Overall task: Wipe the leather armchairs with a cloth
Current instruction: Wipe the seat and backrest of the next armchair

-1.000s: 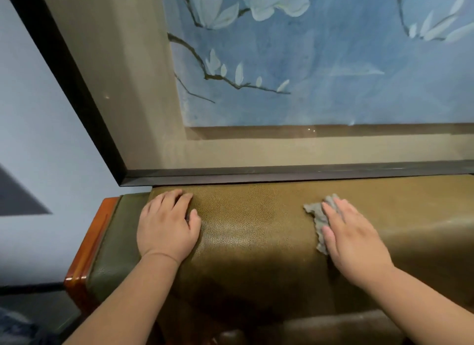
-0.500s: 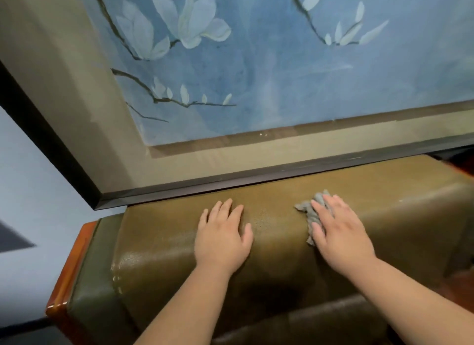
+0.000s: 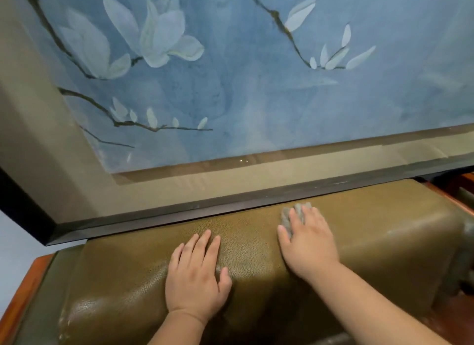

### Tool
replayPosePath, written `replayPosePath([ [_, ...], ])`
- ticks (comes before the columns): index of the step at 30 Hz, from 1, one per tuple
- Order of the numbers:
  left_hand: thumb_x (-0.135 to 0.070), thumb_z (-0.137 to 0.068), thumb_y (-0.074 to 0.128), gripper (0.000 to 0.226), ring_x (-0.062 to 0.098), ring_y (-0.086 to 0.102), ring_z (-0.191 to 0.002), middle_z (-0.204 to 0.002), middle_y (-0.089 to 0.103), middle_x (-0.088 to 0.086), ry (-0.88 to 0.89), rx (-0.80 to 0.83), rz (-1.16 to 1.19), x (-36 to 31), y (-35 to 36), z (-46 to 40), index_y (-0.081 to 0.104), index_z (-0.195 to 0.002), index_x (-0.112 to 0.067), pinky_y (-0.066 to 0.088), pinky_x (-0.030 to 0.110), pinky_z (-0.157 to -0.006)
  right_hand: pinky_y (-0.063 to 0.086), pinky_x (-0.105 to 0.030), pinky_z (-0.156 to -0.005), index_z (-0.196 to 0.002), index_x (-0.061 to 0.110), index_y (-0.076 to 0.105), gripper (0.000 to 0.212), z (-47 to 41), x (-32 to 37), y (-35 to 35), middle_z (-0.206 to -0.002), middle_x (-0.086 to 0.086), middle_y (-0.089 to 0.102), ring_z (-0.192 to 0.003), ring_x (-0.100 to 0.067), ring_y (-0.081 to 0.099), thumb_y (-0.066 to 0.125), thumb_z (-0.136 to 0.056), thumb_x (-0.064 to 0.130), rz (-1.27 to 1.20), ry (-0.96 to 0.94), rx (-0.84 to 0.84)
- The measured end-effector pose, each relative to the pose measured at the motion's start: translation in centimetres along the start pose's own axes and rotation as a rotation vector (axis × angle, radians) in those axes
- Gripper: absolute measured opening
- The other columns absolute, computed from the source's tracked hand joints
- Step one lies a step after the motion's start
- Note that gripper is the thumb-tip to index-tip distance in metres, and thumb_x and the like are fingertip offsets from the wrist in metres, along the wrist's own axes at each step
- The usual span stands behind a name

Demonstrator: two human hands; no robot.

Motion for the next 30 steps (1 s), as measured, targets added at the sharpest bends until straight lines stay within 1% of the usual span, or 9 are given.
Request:
replayPosePath([
  [5,-0.051,-0.078,0.054,0.067,0.029,0.062,-0.13,-0.143,0.065,0.005,0.026,-0.057,0.002,0.4,-0.8,-0.3,0.073,-0.133,-0.019,0.035,0.048,-0.114,-0.013,-0.029,-0.122,-0.166,0.032,0.016,0.071,1.9,9.6,0.3,-0.175,0.002,0.005,-0.16,-0.017,-0.001,0.015,-0.102,0.064,-0.025,-0.483,0.115],
  [8,-0.051,-0.078,0.054,0.068,0.029,0.062,-0.131,-0.144,0.065,0.005,0.037,-0.081,0.008,0.1,-0.9,-0.8,0.072,-0.135,-0.018,0.035,0.049,-0.114,-0.003,-0.031,-0.128,-0.166,0.029,0.019,0.09,-2.0,-0.7,-1.2,-0.174,0.004,0.012,-0.16,-0.015,0.006,-0.009,-0.092,0.071,0.014,-0.231,0.005],
  [11,-0.052,-0.08,0.052,0.067,0.029,0.061,-0.132,-0.144,0.064,0.004,0.022,-0.048,0.003,-0.2,-0.8,-1.1,0.072,-0.135,-0.019,0.034,0.049,-0.115,0.002,-0.037,-0.129,-0.166,0.029,0.019,0.079,-3.0,-6.2,-2.2,-0.174,-0.002,0.01,-0.16,-0.021,0.006,-0.001,-0.099,0.065,-0.015,0.026,-0.001],
  [14,-0.052,-0.082,0.051,0.067,0.028,0.059,-0.134,-0.146,0.063,0.004,0.026,0.002,-0.005,0.0,-0.2,-0.9,0.07,-0.138,-0.02,0.033,0.049,-0.115,0.003,-0.038,-0.128,-0.164,0.036,0.025,0.064,0.6,2.3,-0.2,-0.173,-0.005,0.018,-0.16,-0.026,0.012,0.02,-0.104,0.059,-0.022,-0.183,0.022],
  [18,-0.052,-0.083,0.052,0.067,0.028,0.059,-0.134,-0.146,0.063,0.005,0.027,0.014,0.009,0.4,-0.4,-0.3,0.069,-0.138,-0.02,0.034,0.049,-0.116,0.031,-0.043,-0.124,-0.153,0.035,0.048,0.057,5.0,7.2,1.5,-0.162,-0.001,0.043,-0.15,-0.023,0.039,0.043,-0.1,0.056,-0.003,-0.602,-0.017],
  [21,-0.05,-0.085,0.05,0.066,0.028,0.058,-0.136,-0.147,0.062,0.005,0.007,0.019,0.026,1.0,-0.3,-0.7,0.068,-0.14,-0.02,0.036,0.05,-0.116,0.024,-0.036,-0.127,-0.151,0.027,0.052,0.057,1.8,-2.5,-0.2,-0.159,-0.003,0.047,-0.148,-0.026,0.043,0.037,-0.103,0.054,0.03,-0.373,-0.119],
  [25,-0.051,-0.088,0.045,0.063,0.023,0.056,-0.139,-0.149,0.062,-0.001,-0.057,0.035,0.02,0.8,-0.1,0.2,0.069,-0.139,-0.024,0.036,0.047,-0.118,0.009,-0.04,-0.13,-0.164,0.029,0.024,0.066,2.1,-13.3,-1.6,-0.172,-0.002,0.017,-0.16,-0.022,0.01,0.014,-0.104,0.054,-0.057,0.058,-0.038],
  [28,-0.057,-0.097,0.036,0.061,0.015,0.04,-0.152,-0.161,0.047,-0.01,-0.235,0.076,0.047,-0.6,-1.7,-0.3,0.056,-0.15,-0.035,0.027,0.047,-0.126,0.007,-0.045,-0.13,-0.165,0.031,0.016,0.06,4.8,-8.0,-0.9,-0.174,-0.003,0.008,-0.16,-0.027,0.003,0.015,-0.107,0.047,-0.081,-0.071,-0.015],
  [30,-0.058,-0.103,0.036,0.06,0.016,0.022,-0.159,-0.17,0.03,-0.01,-0.219,0.151,0.114,-4.9,-2.1,-1.8,0.039,-0.16,-0.039,0.012,0.048,-0.132,0.028,-0.049,-0.124,-0.16,0.028,0.036,0.058,7.1,-2.2,0.1,-0.168,-0.005,0.03,-0.156,-0.03,0.026,0.031,-0.105,0.045,-0.011,-0.374,-0.086],
])
Point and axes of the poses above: each hand's wrist, its own z-axis away from the middle knuckle, its own y-axis out of the palm, x = y × z, the point moved 8 cm from there along -z, towards the middle knuckle
